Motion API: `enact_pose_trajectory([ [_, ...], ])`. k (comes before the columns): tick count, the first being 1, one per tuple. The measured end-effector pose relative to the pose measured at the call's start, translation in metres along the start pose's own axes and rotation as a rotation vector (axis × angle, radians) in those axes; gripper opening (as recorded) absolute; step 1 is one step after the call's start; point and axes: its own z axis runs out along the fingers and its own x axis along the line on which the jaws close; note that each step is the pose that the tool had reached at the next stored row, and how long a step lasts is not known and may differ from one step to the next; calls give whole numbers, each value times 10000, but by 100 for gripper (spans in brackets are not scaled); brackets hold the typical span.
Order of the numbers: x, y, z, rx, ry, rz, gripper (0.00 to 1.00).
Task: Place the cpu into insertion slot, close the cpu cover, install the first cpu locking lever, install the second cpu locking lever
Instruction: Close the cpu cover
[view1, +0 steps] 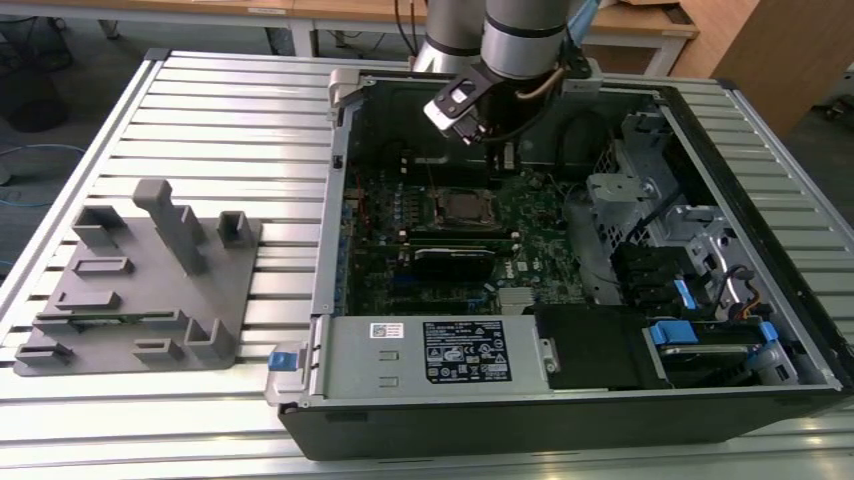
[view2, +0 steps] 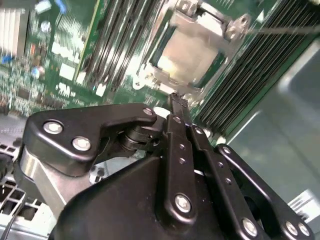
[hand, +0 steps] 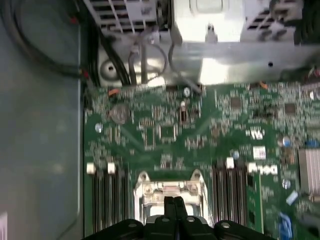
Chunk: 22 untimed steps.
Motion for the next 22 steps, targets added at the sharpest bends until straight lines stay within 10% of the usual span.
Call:
enact_pose_trajectory([
  [12,-4,-123,11,-40,-10,1,11],
  [22,-5,-141,35,-47,-210,-13,11],
])
